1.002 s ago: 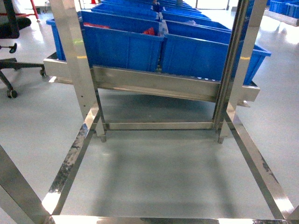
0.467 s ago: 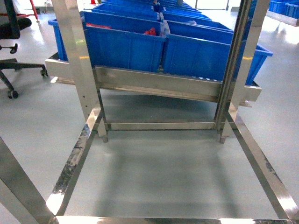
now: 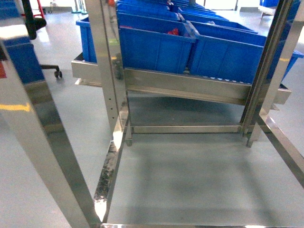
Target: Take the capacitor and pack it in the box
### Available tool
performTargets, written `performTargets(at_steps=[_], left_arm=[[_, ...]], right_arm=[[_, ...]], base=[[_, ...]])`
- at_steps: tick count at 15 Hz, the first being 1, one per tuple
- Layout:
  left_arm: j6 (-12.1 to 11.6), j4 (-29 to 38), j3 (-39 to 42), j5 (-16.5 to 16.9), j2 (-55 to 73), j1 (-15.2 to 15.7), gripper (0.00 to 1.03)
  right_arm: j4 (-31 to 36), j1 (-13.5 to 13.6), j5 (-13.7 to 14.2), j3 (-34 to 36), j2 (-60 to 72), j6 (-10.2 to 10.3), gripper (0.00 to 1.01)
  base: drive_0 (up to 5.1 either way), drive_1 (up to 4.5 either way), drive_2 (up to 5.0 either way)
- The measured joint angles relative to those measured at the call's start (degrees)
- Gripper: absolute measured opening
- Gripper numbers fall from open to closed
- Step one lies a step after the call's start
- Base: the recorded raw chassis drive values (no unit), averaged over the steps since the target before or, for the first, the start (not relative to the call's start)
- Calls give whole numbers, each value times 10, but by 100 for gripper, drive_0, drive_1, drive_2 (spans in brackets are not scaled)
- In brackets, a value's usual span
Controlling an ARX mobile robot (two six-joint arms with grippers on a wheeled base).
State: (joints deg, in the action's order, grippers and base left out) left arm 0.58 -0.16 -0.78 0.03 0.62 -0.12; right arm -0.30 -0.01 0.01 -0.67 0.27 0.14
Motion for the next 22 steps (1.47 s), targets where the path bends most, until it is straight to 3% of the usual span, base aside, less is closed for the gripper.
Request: performTargets(at_steps=[11,22], left_arm=[[0,-3,0,-1,0,0,43],[0,-3,0,0,0,1,43]], right_arm=[[0,0,0,0,0,0,98],[-1,0,0,0,0,0,98]], base=[[0,0,0],[-493,252,252]])
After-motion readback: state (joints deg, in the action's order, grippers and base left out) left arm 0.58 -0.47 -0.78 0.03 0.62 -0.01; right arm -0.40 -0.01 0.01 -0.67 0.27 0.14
